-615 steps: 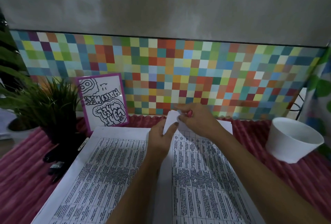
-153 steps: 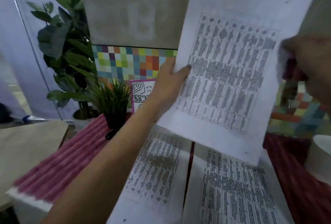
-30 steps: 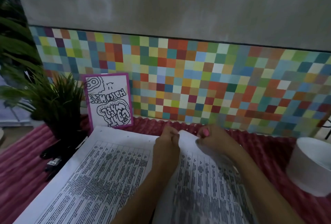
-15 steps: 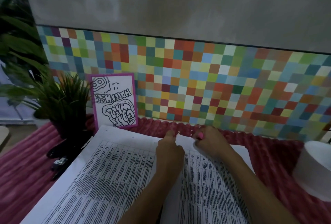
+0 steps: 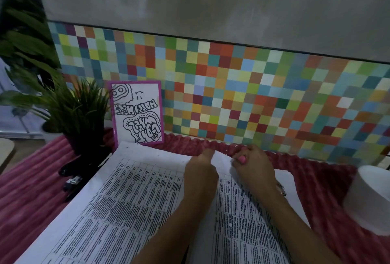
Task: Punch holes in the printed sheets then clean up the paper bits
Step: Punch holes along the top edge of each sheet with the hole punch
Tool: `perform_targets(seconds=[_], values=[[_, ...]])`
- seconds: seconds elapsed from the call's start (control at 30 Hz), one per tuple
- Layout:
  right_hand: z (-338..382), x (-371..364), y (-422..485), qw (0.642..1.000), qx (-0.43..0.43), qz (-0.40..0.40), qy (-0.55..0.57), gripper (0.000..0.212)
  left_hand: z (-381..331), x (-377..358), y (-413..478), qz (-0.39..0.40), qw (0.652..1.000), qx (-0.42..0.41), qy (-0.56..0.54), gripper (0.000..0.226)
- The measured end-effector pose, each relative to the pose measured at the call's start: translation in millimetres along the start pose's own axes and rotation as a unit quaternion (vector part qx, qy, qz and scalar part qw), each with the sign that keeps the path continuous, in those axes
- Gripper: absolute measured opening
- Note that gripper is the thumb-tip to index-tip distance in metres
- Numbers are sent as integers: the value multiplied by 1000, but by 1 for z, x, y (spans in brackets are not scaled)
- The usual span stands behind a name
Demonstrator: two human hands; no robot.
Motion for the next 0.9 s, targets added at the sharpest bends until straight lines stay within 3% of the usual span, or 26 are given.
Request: perform_targets(seconds=[0.17,0.27,0.33,0.43,0.57,0.63,0.73,0.9], values=[[-7,4,2,1000,-8,-22,9,13,0,10,4,-65,997,-11,-35,15],[-6,4,3,999,-6,-19,30,13,5,6,4,-16,996,33,-81,3],[-4,10,4,995,-15,-35,91,12,8,1,4,24,994,49,-96,9],[1,17,6,994,-4,-27,108,12,4,5,4,5,993,28,-115,9],[22,11,4,990,52,88,100,40,0,-1,5,18,989,-10,-148,9],[29,9,2,985,63,120,107,37,0,-6,7,28,983,-6,-180,11],[37,15,1,982,48,88,160,26,3,-20,8,88,966,24,-242,12],[28,22,4,981,-18,114,156,45,10,-35,9,149,927,61,-338,29]])
Point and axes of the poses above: each hand's wrist, its own y-axis towards the middle knuckle, its own x-axis out of the back of the hand, z = x × y, the point moved 7 cm from there along y, towards the middle knuckle, and after that the axes turned 12 degrees about y, right-handed, at the moved point
